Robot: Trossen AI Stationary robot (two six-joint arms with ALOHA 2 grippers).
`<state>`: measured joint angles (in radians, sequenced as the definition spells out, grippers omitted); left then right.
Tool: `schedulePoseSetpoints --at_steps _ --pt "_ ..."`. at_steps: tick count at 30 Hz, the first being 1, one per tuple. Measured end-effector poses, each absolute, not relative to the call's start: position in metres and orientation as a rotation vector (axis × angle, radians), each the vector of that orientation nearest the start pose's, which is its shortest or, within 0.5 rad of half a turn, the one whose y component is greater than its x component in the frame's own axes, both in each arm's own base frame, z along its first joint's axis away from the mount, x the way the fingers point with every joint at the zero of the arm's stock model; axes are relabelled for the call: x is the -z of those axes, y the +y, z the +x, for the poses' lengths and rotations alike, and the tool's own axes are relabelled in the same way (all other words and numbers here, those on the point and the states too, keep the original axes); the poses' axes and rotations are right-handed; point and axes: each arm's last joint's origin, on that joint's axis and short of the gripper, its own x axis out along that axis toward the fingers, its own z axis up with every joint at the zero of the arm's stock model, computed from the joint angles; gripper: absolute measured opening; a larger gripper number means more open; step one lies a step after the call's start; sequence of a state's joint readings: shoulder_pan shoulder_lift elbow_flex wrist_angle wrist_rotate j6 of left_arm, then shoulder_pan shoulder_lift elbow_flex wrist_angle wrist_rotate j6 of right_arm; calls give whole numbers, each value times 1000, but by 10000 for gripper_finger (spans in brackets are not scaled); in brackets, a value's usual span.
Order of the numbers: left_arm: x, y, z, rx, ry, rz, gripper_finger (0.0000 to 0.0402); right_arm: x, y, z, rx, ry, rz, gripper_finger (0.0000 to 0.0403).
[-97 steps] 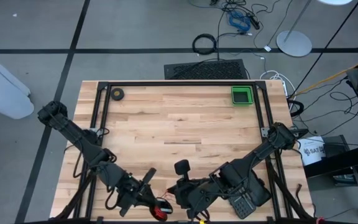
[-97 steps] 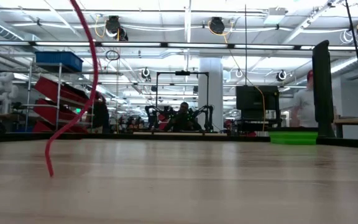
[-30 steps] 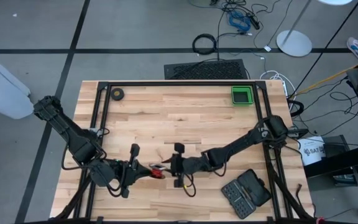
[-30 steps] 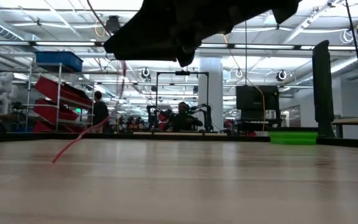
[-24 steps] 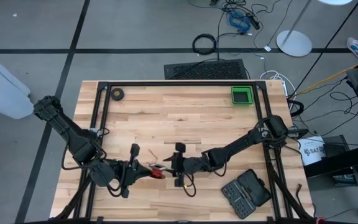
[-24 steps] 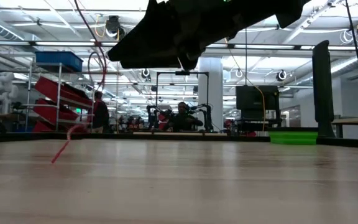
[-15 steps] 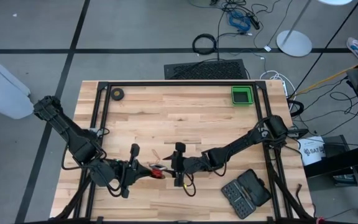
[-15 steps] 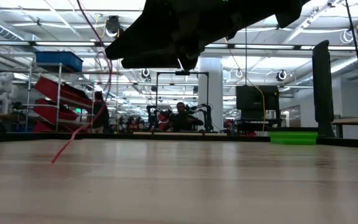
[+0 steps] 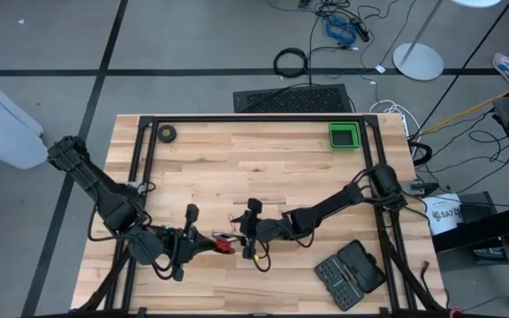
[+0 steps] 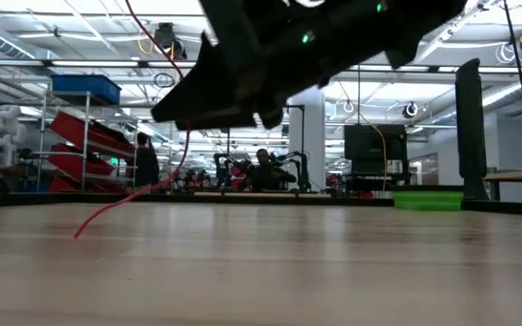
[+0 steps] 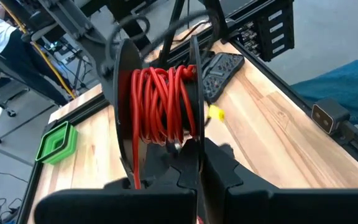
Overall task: Coil cords
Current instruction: Coil the red wire on the black spool
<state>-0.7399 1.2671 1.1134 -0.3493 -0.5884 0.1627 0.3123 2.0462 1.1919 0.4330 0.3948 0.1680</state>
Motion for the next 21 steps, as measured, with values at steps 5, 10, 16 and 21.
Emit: schedulePoseSetpoints --at_steps 5,10,16,21 --pt "-333 -172 212 181 384 470 6 -147 121 426 122 342 42 175" --pt "-333 -172 212 181 382 469 6 -147 122 428 123 355 32 129" --pt "-333 -172 212 181 384 470 6 -139 120 423 127 464 -10 76" --pt "-333 -172 212 165 384 475 6 -138 119 416 126 570 -42 30"
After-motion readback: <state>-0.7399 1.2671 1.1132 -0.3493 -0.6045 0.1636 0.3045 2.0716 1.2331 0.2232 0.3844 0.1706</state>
